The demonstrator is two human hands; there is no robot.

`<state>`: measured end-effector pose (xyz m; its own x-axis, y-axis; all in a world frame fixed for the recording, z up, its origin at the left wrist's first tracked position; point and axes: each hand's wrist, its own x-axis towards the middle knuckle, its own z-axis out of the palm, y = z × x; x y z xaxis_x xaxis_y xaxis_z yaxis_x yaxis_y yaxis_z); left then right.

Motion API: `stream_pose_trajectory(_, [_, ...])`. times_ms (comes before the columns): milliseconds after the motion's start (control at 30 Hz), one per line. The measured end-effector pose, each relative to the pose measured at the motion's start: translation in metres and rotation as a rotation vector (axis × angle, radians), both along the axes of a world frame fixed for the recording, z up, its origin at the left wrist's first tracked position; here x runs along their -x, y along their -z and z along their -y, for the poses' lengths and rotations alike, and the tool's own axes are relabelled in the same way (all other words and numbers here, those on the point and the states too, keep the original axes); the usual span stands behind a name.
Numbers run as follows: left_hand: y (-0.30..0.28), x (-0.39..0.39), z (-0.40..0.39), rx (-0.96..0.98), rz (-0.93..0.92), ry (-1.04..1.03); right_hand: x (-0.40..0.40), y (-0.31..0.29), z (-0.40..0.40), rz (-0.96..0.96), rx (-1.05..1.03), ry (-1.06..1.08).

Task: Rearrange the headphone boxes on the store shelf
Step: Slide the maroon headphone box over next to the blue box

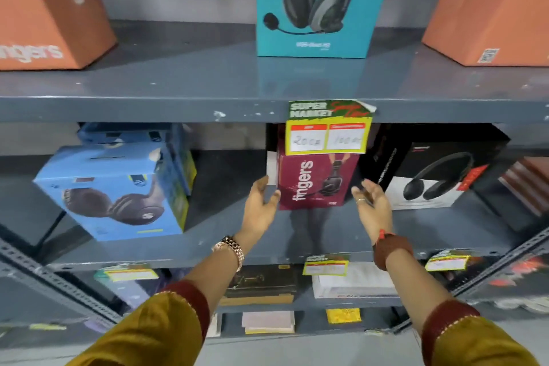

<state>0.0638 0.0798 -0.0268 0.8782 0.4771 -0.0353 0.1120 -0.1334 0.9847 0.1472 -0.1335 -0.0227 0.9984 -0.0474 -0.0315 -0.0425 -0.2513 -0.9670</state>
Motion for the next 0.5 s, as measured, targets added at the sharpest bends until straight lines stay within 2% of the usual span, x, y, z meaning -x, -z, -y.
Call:
stream_pose_trajectory(200, [-0.006,-0.044,0.014,0.003,0.073,-0.103,-0.046,-0.015,-0.005,-0.062,-0.081,-0.179])
stream_pose_trajectory(300, [-0.003,-0.053,0.018,-0.111,0.063,-0.136,-0.058,-0.014,-0.008,-0.063,-0.012,-0.289])
stream_pose_trajectory(500, [-0.005,-0.031,0.027,-0.316,0.032,-0.23,-0.047,-0.015,0.003,0.035,0.067,-0.284])
